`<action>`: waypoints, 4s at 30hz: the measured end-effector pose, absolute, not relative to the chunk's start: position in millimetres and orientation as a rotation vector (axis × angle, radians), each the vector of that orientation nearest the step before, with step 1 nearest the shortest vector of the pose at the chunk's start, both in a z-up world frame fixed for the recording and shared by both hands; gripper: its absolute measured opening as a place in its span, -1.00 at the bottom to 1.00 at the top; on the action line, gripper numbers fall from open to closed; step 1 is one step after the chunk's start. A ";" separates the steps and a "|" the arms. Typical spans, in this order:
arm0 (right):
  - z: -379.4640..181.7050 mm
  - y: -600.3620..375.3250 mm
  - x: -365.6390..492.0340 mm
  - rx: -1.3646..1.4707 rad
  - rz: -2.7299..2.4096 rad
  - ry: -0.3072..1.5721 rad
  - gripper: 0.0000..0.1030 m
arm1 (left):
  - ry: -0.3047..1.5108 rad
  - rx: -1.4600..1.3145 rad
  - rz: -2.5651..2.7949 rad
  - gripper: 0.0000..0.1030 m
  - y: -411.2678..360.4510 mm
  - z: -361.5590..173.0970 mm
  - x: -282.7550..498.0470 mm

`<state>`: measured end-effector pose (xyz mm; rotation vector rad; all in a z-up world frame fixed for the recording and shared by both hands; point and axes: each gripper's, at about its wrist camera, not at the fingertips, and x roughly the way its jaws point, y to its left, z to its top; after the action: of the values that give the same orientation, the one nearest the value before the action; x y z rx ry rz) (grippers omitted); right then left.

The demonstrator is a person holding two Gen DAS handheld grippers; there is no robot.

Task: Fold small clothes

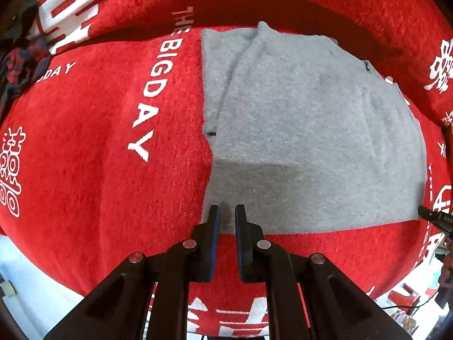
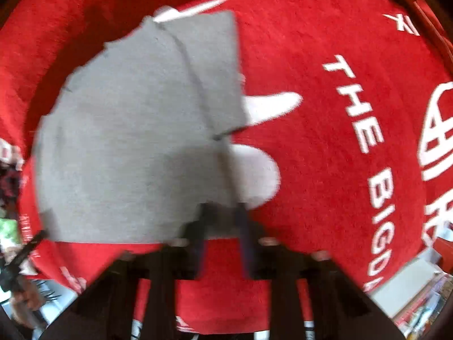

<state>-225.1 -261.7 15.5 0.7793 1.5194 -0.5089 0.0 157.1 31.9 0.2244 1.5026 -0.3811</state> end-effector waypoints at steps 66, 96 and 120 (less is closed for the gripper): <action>73.8 -95.2 -167.2 0.968 -0.383 1.460 0.41 | 1.548 0.253 -0.403 0.97 194.6 52.6 13.9; 15.1 -63.4 -150.1 1.307 -0.238 1.351 0.41 | 1.559 0.277 -0.374 0.97 184.3 16.5 33.0; -22.8 -44.7 -132.9 1.584 -0.169 1.176 0.42 | 1.590 -0.192 -0.500 0.97 228.1 0.1 98.3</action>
<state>-132.9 -44.7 -22.8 1.5840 1.1755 -0.1687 98.3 228.1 0.1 -0.1920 1.5901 -0.4997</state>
